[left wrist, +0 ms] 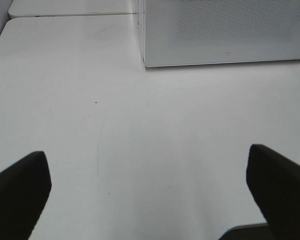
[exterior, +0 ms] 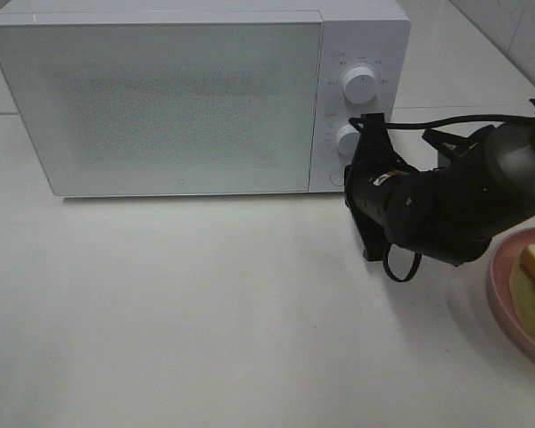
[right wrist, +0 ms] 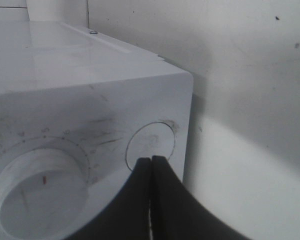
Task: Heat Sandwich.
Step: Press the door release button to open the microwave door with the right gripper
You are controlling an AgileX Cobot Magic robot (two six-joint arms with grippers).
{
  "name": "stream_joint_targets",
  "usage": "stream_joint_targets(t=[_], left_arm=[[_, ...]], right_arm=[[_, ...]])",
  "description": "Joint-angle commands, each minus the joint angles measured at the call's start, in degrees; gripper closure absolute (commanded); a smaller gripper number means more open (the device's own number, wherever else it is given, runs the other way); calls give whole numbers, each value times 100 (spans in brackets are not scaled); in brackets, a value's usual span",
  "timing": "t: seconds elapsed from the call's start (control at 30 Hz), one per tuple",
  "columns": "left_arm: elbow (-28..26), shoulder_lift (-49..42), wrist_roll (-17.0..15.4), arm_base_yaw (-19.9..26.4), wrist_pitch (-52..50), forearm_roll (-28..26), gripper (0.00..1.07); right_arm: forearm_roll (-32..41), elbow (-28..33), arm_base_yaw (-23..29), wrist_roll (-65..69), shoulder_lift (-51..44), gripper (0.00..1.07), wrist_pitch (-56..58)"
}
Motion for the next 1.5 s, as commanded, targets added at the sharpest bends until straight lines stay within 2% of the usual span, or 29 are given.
stream_joint_targets(t=[0.03, 0.3, 0.73, 1.17, 1.5], left_arm=[[17, -126, -6, -29, -46, 17, 7], [17, -126, -6, -29, -46, 17, 7], [17, -126, -6, -29, -46, 17, 7], [17, -126, -6, -29, -46, 17, 7], [17, -126, -6, -29, -46, 17, 7]], right_arm=[[-126, -223, -63, -92, 155, 107, -34], [-143, -516, -63, 63, 476, 107, -97], [-132, -693, -189, 17, 487, 107, -206], [-120, -699, -189, 218, 510, 107, -991], [-183, -1169, -183, 286, 785, 107, -1662]])
